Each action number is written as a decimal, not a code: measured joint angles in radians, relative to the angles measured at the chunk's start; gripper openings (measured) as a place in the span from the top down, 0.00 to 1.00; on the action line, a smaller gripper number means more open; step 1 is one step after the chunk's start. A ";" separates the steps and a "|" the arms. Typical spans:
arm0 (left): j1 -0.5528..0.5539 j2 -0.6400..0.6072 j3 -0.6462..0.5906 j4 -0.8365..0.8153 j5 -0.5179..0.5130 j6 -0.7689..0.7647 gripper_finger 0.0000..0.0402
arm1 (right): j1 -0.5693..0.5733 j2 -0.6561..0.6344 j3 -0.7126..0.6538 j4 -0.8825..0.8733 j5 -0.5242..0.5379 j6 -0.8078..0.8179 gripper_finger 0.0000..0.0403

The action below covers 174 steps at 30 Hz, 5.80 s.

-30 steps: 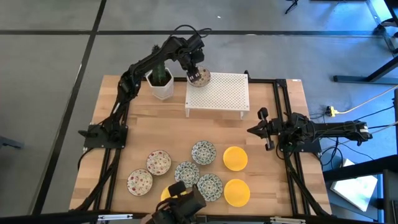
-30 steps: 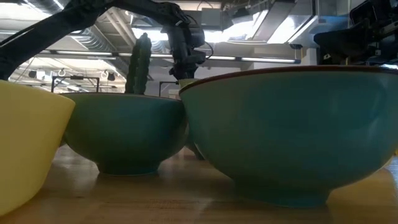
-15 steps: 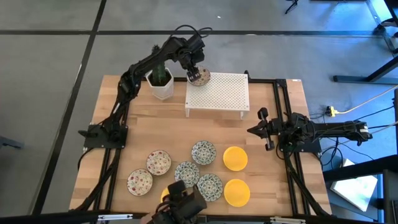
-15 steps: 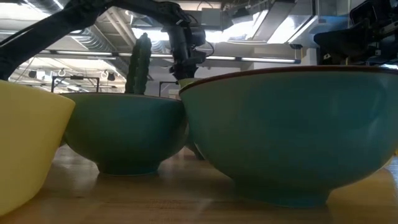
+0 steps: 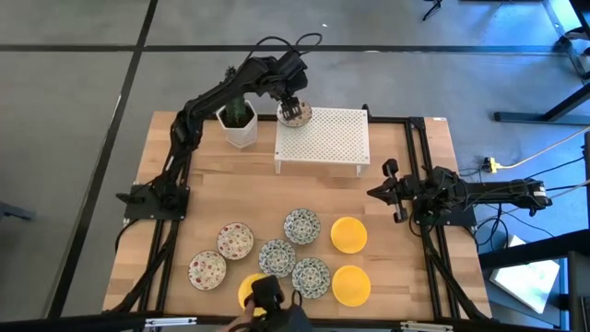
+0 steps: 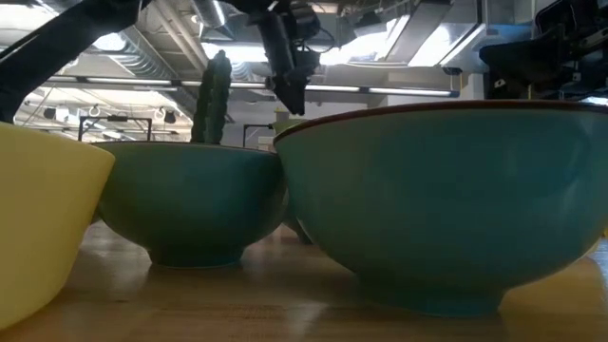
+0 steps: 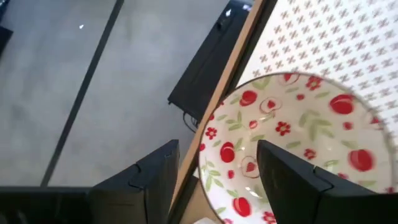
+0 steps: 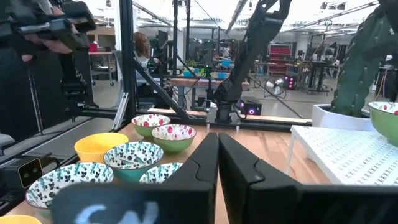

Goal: Pick & Place Mini bowls
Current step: Put the top left yellow bowl on the shelf

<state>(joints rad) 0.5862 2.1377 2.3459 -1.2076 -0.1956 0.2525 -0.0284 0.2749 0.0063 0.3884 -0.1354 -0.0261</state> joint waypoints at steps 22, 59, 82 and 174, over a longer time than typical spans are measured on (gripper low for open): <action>-0.366 -0.364 -0.033 -0.355 -0.024 -0.138 0.84 | 0.000 0.000 0.000 -0.030 -0.063 0.079 0.96; -0.819 -1.648 -2.296 1.914 -0.038 -0.004 1.00 | 0.000 0.000 0.000 -0.002 -0.119 0.089 0.96; -0.814 -1.645 -2.292 1.983 -0.141 0.057 0.99 | 0.000 0.000 0.000 0.315 -0.014 -0.113 0.96; -0.608 -1.943 -2.122 1.326 0.032 0.072 0.99 | 0.374 1.158 1.262 -1.632 0.351 0.704 0.43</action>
<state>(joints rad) -0.0216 0.1944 0.2241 0.1184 -0.1631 0.3248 0.3458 1.4327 1.2686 -1.2437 0.2161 0.6777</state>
